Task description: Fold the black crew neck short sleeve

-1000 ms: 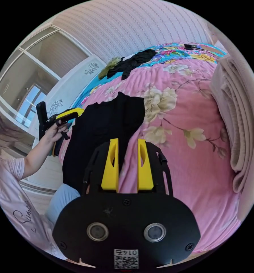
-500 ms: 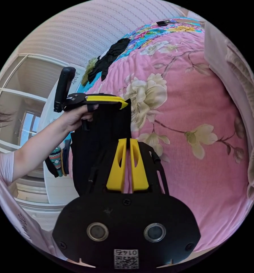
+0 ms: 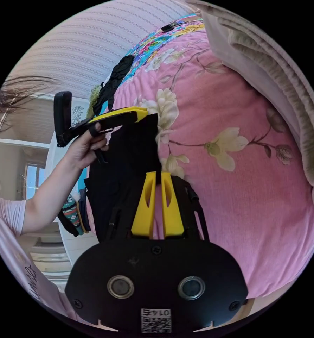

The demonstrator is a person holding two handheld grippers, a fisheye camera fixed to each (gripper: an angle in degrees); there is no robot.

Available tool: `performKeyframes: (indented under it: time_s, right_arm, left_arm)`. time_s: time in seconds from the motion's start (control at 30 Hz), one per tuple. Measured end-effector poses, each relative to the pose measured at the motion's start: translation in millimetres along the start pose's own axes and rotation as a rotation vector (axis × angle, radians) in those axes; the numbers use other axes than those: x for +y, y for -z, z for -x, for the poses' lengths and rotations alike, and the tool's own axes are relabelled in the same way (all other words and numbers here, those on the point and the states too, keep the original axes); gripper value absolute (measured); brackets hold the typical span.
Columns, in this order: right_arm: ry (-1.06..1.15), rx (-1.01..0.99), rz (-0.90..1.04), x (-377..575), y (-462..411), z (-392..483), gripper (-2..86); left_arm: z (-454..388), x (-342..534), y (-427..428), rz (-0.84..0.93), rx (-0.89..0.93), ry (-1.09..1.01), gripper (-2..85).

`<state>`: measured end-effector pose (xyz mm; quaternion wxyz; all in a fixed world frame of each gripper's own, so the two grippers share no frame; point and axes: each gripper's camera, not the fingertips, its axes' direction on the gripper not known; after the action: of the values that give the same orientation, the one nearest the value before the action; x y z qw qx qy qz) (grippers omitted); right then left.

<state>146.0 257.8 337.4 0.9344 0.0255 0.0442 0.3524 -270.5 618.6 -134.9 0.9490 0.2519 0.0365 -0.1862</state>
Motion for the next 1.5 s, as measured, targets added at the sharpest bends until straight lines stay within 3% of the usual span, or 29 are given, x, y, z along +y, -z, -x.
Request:
performKeyframes:
  time_s: [0.1, 0.23, 0.43, 0.57, 0.8, 0.97, 1.1, 1.27, 1.5]
  right_arm:
    - [0.014, 0.035, 0.015, -2, -15, 13, 0.1]
    - [0.089, 0.141, 0.035, 1, -30, 43, -0.1]
    - [0.415, 0.153, 0.166, -14, -105, 147, -0.2]
    - [0.649, 0.055, 0.29, -25, -192, 232, -0.1]
    - [0.995, -0.075, 0.441, -25, -366, 406, 3.6]
    - [1.092, 0.035, 0.538, -16, -466, 477, 8.2]
    - [1.093, 0.267, 0.652, -16, -541, 484, 2.5]
    - [1.005, 0.162, 0.49, -37, -509, 476, 1.4]
    - [0.807, 0.073, 0.513, -48, -511, 441, 1.0]
  left_arm:
    - [10, 55, 69, -0.15, -0.018, 0.105, 5.7]
    - [17, 186, 149, -0.3, -0.187, 0.384, 4.3]
    - [29, 381, 218, -0.282, -0.546, 0.9, -0.4]
    - [46, 454, 236, -0.339, -0.504, 1.055, 0.0]
    - [78, 482, 236, -0.46, -0.322, 1.067, 6.6]
    - [102, 501, 225, -0.38, -0.269, 1.106, 5.1]
    - [105, 505, 230, -0.36, -0.273, 1.047, -0.1]
    - [89, 527, 260, -0.438, -0.316, 1.037, -0.9]
    - [74, 551, 274, -0.553, -0.323, 1.04, -1.0]
